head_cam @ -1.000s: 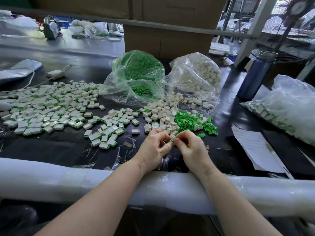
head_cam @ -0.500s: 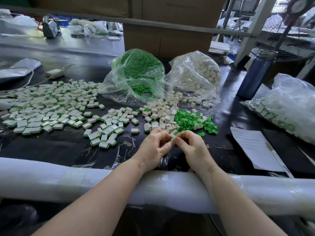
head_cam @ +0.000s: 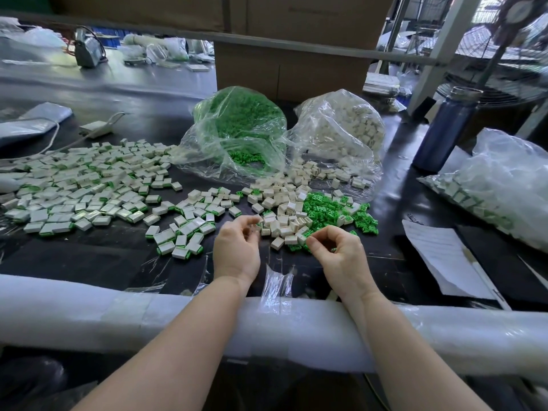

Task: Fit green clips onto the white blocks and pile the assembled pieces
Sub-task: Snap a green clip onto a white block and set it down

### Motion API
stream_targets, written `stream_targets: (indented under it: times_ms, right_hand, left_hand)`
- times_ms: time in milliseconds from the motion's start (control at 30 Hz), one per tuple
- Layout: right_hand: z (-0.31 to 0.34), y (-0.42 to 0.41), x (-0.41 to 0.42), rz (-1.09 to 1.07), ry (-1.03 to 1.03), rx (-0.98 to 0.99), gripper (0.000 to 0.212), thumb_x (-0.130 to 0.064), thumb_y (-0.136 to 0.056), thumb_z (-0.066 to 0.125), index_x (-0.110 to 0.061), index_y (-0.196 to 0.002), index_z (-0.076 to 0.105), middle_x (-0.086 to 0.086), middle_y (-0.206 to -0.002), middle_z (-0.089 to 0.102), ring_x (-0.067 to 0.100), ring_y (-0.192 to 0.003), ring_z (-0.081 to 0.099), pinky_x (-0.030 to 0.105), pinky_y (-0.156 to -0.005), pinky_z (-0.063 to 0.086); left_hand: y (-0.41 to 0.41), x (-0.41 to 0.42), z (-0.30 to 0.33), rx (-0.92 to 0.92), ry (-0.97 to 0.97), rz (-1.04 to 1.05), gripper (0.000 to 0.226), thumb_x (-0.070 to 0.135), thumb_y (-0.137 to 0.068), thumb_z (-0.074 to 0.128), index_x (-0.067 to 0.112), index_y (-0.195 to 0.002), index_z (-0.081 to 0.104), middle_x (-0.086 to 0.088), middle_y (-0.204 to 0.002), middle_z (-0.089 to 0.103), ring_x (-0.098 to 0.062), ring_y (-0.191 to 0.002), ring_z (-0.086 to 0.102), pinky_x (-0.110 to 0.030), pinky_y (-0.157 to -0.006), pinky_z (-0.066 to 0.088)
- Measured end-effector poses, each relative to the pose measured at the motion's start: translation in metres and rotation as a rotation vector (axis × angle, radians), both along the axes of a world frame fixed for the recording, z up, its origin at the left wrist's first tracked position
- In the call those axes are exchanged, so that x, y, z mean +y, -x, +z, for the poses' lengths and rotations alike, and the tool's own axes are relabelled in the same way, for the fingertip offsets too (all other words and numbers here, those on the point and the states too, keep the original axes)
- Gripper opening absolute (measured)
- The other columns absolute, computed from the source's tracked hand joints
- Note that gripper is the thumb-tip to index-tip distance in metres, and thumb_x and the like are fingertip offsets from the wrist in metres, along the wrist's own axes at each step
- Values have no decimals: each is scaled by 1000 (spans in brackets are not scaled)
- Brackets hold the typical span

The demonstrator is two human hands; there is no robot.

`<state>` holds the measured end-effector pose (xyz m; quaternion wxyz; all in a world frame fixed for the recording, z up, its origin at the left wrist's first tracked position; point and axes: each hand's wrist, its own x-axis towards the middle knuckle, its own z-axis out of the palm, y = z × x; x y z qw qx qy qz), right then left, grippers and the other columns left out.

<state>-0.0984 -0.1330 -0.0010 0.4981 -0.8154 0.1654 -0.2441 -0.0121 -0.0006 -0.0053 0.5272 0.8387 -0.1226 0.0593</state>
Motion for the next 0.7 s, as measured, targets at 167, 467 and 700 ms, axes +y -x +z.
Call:
stream_targets:
  times_ms: [167,467,700]
  right_hand:
    - [1,1,0,-9,2,-4,14,-17,-84,67,-17,-71,63,-6,-65,58,2,-59,49,10,-59,42]
    - [-1,1,-1,-9,25,-6,16,-15,-84,67,-18,-69,63,-6,-64,59,3,-59,50,11,-59,42]
    - [-1,0,0,-10,38,12,13,-17,-84,67,-16,-72,64,-5,-66,60,4,-61,51,10,-60,41]
  left_hand:
    - [-3,0,-1,10,-131,51,35,3,-91,49,7,-126,54,-11,-127,38,-24,-108,49,-21,-95,35]
    - [-3,-9,-6,6,-591,-62,53,28,-99,35,23,-148,16,3,-156,-1,-23,-142,-5,-41,-116,2]
    - [-3,-11,-8,28,-713,-66,55,44,-98,26,19,-146,21,-1,-155,16,-21,-144,-3,-49,-114,-1]
